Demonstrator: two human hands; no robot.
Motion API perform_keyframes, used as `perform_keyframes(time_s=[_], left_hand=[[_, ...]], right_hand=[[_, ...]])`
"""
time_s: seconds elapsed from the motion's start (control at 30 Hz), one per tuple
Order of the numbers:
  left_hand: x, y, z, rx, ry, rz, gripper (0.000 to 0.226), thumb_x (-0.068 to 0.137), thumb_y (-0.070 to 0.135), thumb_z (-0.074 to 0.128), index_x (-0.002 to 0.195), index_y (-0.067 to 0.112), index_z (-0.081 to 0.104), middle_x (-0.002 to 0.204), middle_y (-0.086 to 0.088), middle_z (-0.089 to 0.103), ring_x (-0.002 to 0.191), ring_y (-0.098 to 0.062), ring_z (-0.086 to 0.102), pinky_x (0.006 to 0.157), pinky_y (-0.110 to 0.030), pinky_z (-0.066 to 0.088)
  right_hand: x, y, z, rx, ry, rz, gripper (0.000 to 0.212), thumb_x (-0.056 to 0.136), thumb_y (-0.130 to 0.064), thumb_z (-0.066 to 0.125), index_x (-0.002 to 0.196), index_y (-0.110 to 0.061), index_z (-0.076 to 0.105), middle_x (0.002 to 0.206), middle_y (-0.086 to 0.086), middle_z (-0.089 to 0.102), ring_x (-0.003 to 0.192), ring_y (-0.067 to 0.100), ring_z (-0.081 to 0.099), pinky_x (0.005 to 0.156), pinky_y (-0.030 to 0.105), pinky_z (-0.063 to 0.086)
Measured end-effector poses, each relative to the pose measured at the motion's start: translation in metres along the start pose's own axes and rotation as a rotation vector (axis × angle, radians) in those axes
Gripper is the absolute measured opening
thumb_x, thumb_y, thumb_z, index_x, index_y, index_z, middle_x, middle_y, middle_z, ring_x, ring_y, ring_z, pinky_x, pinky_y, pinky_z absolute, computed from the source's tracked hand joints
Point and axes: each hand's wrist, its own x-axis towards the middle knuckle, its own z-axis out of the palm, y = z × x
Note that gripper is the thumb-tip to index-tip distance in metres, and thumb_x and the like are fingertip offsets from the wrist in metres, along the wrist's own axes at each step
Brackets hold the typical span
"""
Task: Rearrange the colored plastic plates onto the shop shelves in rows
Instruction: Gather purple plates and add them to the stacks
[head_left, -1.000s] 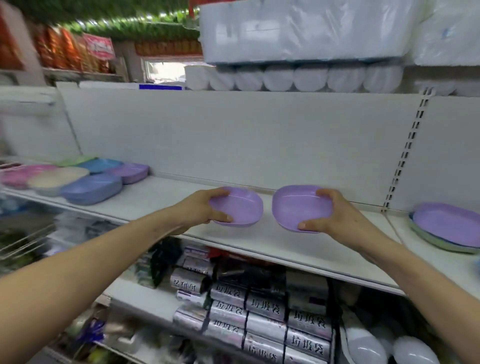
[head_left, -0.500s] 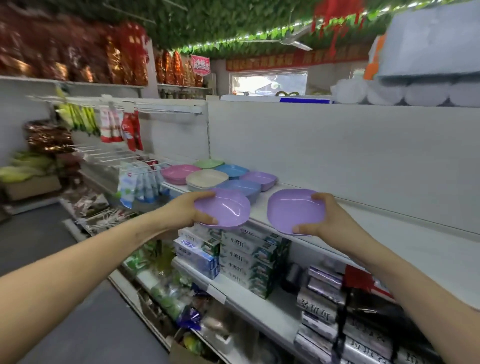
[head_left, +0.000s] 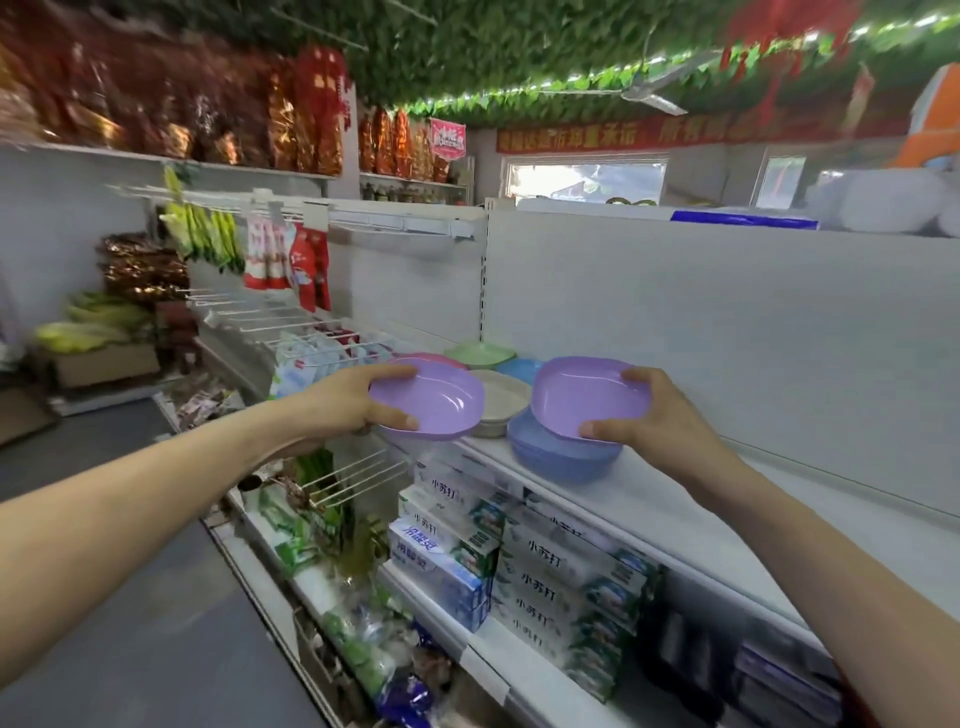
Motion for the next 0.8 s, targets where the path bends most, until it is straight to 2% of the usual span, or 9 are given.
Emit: perform_keyframes(time_s=[0.07, 0.2, 0.33, 0.37, 0.47, 0.53, 0.63, 0.73, 0.8], left_hand=[[0.03, 0.002, -0.009, 0.018, -0.014, 0.016, 0.068, 0.08, 0.02, 0.088, 0.139, 0.037, 0.06, 0.13, 0.01, 0.05, 0.079, -0.018, 0.058, 0.062, -0.026, 0.048], [0.092, 0.009, -0.022, 0.052, -0.036, 0.075, 0.068, 0.079, 0.023, 0.089, 0.138, 0.039, 0.061, 0.131, 0.004, 0.054, 0.082, -0.017, 0.061, 0.065, -0.025, 0.052], [0.141, 0.008, -0.012, 0.04, -0.104, 0.104, 0.068, 0.078, 0.028, 0.089, 0.138, 0.044, 0.06, 0.134, 0.003, 0.053, 0.09, -0.024, 0.058, 0.074, -0.027, 0.052], [0.152, 0.008, -0.006, 0.024, -0.134, 0.115, 0.068, 0.078, 0.027, 0.089, 0.138, 0.044, 0.061, 0.134, 0.001, 0.053, 0.09, -0.024, 0.057, 0.074, -0.028, 0.052], [0.183, 0.008, 0.01, -0.025, -0.204, 0.137, 0.067, 0.08, 0.023, 0.087, 0.138, 0.041, 0.061, 0.131, 0.003, 0.056, 0.092, -0.019, 0.058, 0.076, -0.027, 0.052], [0.2, 0.01, 0.019, -0.077, -0.248, 0.158, 0.066, 0.081, 0.019, 0.086, 0.139, 0.039, 0.06, 0.129, 0.006, 0.058, 0.091, -0.014, 0.059, 0.075, -0.025, 0.051], [0.227, 0.012, 0.03, -0.124, -0.342, 0.194, 0.069, 0.081, 0.016, 0.086, 0.141, 0.037, 0.059, 0.128, 0.006, 0.061, 0.083, -0.011, 0.063, 0.072, -0.023, 0.055], [0.25, 0.011, 0.035, -0.159, -0.41, 0.213, 0.07, 0.08, 0.015, 0.087, 0.141, 0.036, 0.059, 0.131, 0.004, 0.06, 0.09, -0.018, 0.065, 0.087, -0.04, 0.059], [0.264, 0.009, 0.035, -0.152, -0.438, 0.233, 0.071, 0.079, 0.018, 0.088, 0.14, 0.039, 0.06, 0.132, 0.005, 0.059, 0.095, -0.016, 0.065, 0.089, -0.04, 0.059]], right_hand=[[0.027, -0.004, 0.009, 0.015, 0.013, 0.002, 0.097, 0.069, -0.04, 0.094, 0.148, -0.029, 0.04, 0.14, -0.007, 0.048, 0.124, 0.019, 0.052, 0.102, 0.041, 0.049], [0.073, 0.0, 0.017, -0.009, 0.065, 0.006, 0.097, 0.069, -0.041, 0.093, 0.148, -0.03, 0.04, 0.137, -0.008, 0.049, 0.121, 0.019, 0.054, 0.099, 0.04, 0.05], [0.094, 0.017, 0.015, -0.041, 0.139, 0.058, 0.093, 0.074, -0.037, 0.091, 0.15, -0.028, 0.039, 0.137, -0.008, 0.048, 0.117, 0.017, 0.054, 0.07, 0.025, 0.049], [0.096, 0.023, 0.014, -0.052, 0.16, 0.075, 0.092, 0.074, -0.036, 0.091, 0.15, -0.026, 0.039, 0.137, -0.008, 0.048, 0.118, 0.017, 0.054, 0.069, 0.023, 0.048], [0.101, 0.041, 0.008, -0.074, 0.242, 0.15, 0.094, 0.072, -0.037, 0.092, 0.151, -0.023, 0.043, 0.14, -0.007, 0.05, 0.124, 0.016, 0.054, 0.09, 0.03, 0.047], [0.104, 0.052, 0.005, -0.084, 0.267, 0.205, 0.094, 0.071, -0.039, 0.093, 0.149, -0.022, 0.045, 0.141, -0.005, 0.052, 0.124, 0.017, 0.055, 0.098, 0.033, 0.046], [0.111, 0.059, 0.009, -0.121, 0.305, 0.295, 0.091, 0.071, -0.04, 0.092, 0.147, -0.022, 0.047, 0.14, -0.004, 0.053, 0.118, 0.016, 0.054, 0.095, 0.033, 0.045], [0.119, 0.059, 0.016, -0.197, 0.299, 0.364, 0.091, 0.07, -0.045, 0.092, 0.147, -0.024, 0.047, 0.139, -0.006, 0.054, 0.114, 0.015, 0.053, 0.094, 0.034, 0.046], [0.124, 0.056, 0.021, -0.255, 0.258, 0.41, 0.092, 0.071, -0.049, 0.09, 0.148, -0.024, 0.046, 0.138, -0.007, 0.053, 0.115, 0.015, 0.051, 0.096, 0.034, 0.045]])
